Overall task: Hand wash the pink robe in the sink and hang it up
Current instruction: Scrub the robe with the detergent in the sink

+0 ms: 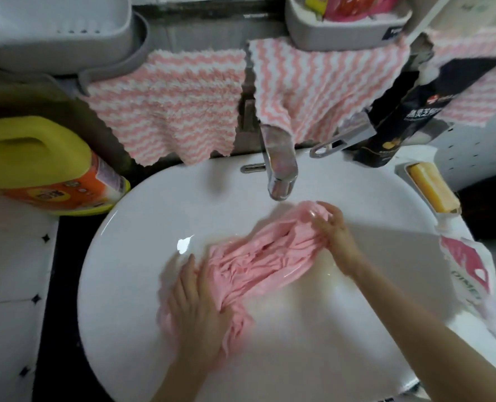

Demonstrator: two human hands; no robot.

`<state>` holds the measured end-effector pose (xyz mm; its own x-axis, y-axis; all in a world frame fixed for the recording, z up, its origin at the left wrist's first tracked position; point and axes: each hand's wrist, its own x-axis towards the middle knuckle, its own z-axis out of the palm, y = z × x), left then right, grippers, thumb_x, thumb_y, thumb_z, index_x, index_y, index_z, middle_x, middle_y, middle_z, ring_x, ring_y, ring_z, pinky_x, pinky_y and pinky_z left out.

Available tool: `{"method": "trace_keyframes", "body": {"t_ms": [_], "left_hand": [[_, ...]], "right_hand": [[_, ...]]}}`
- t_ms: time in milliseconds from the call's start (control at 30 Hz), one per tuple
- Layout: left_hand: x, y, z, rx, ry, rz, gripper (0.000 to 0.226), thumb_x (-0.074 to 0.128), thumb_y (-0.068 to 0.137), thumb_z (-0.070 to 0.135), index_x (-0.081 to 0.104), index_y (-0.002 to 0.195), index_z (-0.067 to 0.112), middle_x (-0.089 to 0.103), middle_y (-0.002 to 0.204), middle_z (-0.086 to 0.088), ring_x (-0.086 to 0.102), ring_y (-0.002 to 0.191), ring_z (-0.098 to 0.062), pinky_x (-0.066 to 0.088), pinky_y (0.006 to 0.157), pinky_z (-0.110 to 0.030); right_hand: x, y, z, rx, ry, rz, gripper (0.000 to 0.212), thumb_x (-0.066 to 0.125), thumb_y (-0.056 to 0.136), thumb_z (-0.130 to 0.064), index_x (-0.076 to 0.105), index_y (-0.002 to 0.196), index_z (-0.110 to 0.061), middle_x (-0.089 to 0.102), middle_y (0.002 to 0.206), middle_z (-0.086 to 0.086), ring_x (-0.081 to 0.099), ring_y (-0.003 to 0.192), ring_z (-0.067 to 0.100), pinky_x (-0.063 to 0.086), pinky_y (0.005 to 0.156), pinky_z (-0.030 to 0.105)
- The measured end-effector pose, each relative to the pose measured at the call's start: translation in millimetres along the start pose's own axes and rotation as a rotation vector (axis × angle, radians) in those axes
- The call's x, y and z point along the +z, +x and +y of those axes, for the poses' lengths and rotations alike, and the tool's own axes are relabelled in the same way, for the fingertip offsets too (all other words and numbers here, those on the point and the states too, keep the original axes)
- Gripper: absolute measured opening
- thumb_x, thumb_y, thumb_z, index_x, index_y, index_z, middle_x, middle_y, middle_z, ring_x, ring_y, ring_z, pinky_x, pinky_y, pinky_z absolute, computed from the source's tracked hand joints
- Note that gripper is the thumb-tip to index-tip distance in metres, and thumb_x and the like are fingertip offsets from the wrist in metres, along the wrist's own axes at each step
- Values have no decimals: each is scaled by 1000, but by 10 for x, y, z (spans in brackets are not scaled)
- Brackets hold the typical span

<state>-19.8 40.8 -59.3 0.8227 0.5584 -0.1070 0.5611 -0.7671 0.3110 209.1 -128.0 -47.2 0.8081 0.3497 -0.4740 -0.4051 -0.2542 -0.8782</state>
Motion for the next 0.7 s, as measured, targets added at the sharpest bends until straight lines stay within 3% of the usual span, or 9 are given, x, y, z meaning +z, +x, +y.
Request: {"method": "trace_keyframes", "body": {"t_ms": [33,100,167,233,367,467,567,633,700], "left_hand": [[4,-32,45,-4,18,-12,101,74,51,39,34,139,12,38,143,-18,43,125,-37,32,102,-47],[72,-93,138,20,87,-121,93,54,67,60,31,142,11,38,144,-21,44,125,-40,40,97,-56],[170,-91,168,19,174,-256,107,47,58,80,35,141,13,39,144,-24,42,126,-43,37,92,-65],[238,-24,134,47,209,-261,114,73,44,70,38,137,16,42,142,-22,43,125,-41,35,94,-66],[215,106,119,124,131,-175,101,88,23,21,48,116,16,61,117,-13,50,109,-30,48,90,-52],[184,215,74,179,18,-168,74,85,34,9,65,106,12,68,102,-8,64,96,-29,54,83,-44],[-66,387,55,85,-188,-504,58,64,59,33,62,115,17,69,107,-3,64,99,-21,50,81,-29],[-242,500,20,-17,-332,-743,74,56,55,36,48,127,21,64,114,-4,62,101,-20,48,81,-28],[-365,594,-13,-170,-575,-904,81,60,52,36,37,129,24,58,119,-2,59,106,-18,49,89,-31]], "right_hand": [[-70,-65,-13,-22,47,-48,86,75,59,-64,42,132,-35,49,134,-3,54,117,14,48,83,25],[-150,-174,-27,-262,-201,-105,110,70,55,-69,24,147,-29,26,150,-8,32,134,2,39,103,23],[-168,-179,68,-605,-835,-155,108,59,62,-72,16,150,-27,13,158,-1,10,146,12,19,118,43],[-161,-82,308,-804,-1335,-237,103,49,63,-78,14,150,-35,5,160,6,0,147,28,12,111,65],[-177,131,516,-705,-1513,-301,98,74,57,-62,35,141,-32,29,152,14,22,139,32,32,98,71],[-144,98,574,-913,-1443,-261,61,54,69,-56,47,121,-26,48,134,12,54,115,35,52,85,50],[-121,87,505,-793,-1381,-372,55,43,76,-58,63,109,-20,66,113,14,67,89,34,55,71,36],[-83,75,273,-508,-1239,-442,50,46,84,-60,68,105,-19,70,103,10,66,90,32,49,73,27],[-105,115,62,-131,-1054,-527,19,57,89,-36,64,96,-20,69,93,3,63,88,23,41,68,19]]}}
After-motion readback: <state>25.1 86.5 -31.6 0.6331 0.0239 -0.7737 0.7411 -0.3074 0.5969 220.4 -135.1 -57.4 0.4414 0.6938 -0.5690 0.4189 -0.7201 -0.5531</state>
